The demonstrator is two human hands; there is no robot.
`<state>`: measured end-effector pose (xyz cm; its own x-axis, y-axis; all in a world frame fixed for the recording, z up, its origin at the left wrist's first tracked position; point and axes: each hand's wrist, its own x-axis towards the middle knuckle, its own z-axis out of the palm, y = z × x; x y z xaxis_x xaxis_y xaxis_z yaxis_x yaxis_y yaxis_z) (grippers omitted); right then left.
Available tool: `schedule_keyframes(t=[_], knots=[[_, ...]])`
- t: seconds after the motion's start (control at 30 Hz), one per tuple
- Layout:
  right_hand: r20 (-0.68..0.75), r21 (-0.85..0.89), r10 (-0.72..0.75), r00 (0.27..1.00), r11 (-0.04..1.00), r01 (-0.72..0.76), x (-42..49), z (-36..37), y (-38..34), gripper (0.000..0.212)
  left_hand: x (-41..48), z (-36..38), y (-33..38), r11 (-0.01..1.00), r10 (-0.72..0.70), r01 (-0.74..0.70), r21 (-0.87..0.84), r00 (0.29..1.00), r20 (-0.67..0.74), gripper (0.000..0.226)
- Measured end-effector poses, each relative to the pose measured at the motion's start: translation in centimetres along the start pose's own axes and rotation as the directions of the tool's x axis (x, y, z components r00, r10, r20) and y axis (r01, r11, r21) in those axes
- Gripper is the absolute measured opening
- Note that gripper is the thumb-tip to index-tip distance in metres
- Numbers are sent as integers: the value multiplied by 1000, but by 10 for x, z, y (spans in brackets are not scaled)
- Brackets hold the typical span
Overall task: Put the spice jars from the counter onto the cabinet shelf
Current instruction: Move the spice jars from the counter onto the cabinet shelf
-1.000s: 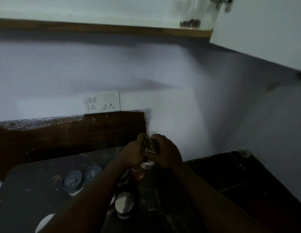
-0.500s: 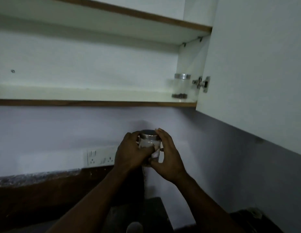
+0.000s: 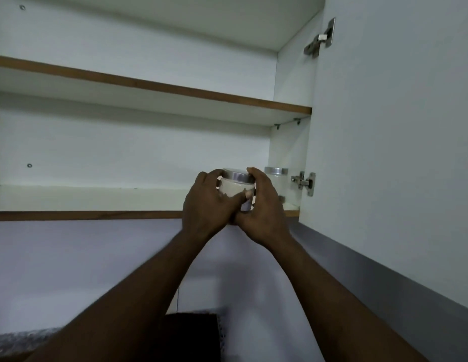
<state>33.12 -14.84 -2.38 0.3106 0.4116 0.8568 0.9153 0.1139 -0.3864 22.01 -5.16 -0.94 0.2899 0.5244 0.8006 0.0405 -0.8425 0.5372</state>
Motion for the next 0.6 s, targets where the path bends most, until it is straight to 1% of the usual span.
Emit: schedule_keyframes(t=[0.1, 0.2, 0.27, 0.33, 0.4, 0.47, 0.53, 0.6], knots=[[17, -26, 3, 1000, 1000, -2, 29, -2, 6, 97, 25, 10, 4, 998, -43, 46, -43, 997, 65, 79], [65, -98, 105, 992, 990, -99, 50, 2, 23, 97, 46, 25, 0, 989, -118, 132, -59, 973, 200, 75], [104, -95, 186, 977, 980, -176, 58, 8, 37, 101, 54, 37, -4, 984, -155, 173, -44, 951, 266, 71], [119, -31, 274, 954, 962, -272, 65, 12, 50, 98, 58, 48, -10, 976, -185, 209, -60, 945, 271, 58], [120, -31, 326, 938, 945, -325, 71, 17, 63, 81, 62, 57, -16, 965, -227, 254, -64, 933, 278, 45], [122, -77, 349, 929, 937, -341, 75, 20, 73, 70, 65, 65, -20, 953, -279, 301, -25, 908, 314, 41], [117, -99, 354, 928, 934, -343, 77, 23, 81, 70, 70, 73, -22, 948, -308, 315, 34, 891, 333, 39], [82, -146, 349, 933, 931, -336, 77, 28, 85, 70, 76, 80, -21, 940, -335, 336, 59, 879, 340, 39]])
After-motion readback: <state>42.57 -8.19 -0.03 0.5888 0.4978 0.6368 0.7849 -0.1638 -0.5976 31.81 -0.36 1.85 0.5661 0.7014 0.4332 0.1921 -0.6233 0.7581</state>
